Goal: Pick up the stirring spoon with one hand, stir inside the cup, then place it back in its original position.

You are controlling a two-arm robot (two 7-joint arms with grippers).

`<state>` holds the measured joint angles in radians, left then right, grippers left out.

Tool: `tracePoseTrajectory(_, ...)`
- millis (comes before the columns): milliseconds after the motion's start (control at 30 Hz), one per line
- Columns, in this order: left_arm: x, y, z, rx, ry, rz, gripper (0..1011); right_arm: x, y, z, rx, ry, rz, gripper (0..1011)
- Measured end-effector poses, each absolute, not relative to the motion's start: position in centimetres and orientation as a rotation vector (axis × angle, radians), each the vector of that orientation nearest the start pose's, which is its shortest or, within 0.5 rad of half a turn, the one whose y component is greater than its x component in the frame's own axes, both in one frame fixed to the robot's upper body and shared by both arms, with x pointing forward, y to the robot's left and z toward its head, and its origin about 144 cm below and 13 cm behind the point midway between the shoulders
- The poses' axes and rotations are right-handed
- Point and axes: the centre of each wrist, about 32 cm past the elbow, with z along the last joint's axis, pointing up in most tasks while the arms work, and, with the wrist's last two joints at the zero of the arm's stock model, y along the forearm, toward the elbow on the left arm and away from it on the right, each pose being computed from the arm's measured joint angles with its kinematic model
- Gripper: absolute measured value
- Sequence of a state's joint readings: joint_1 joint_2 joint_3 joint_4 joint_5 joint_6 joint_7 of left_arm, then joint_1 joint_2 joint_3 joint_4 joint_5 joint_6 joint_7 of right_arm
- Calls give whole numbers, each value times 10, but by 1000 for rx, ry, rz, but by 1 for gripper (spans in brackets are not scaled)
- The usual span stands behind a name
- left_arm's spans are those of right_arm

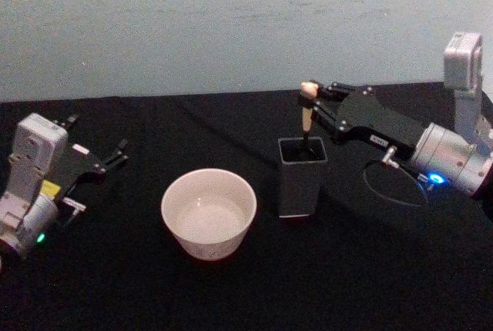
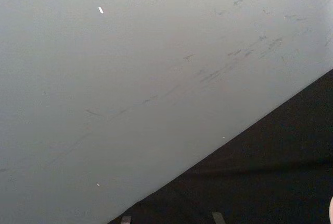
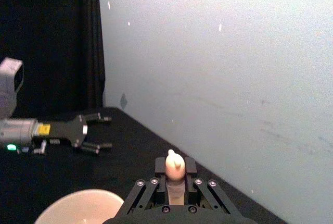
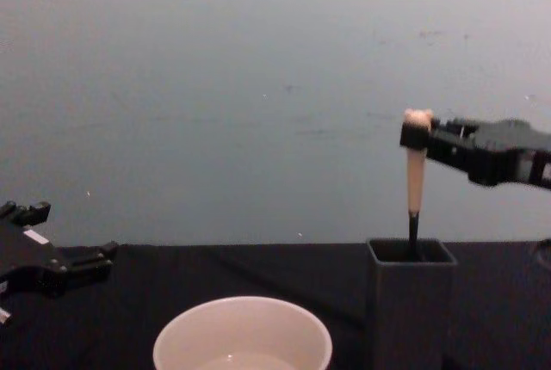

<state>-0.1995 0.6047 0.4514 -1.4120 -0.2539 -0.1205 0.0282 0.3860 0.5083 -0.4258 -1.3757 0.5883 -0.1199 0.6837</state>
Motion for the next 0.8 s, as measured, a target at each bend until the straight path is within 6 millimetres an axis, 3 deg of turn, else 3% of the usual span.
tracePoseTrajectory(400, 489, 310, 1140, 305, -285, 1248, 1001, 533, -287, 1219, 138, -133, -657, 212)
tracePoseTrajectory(800, 489, 310, 1140, 304, -285, 1248, 1001, 537, -272, 1229, 199, -155, -649, 212)
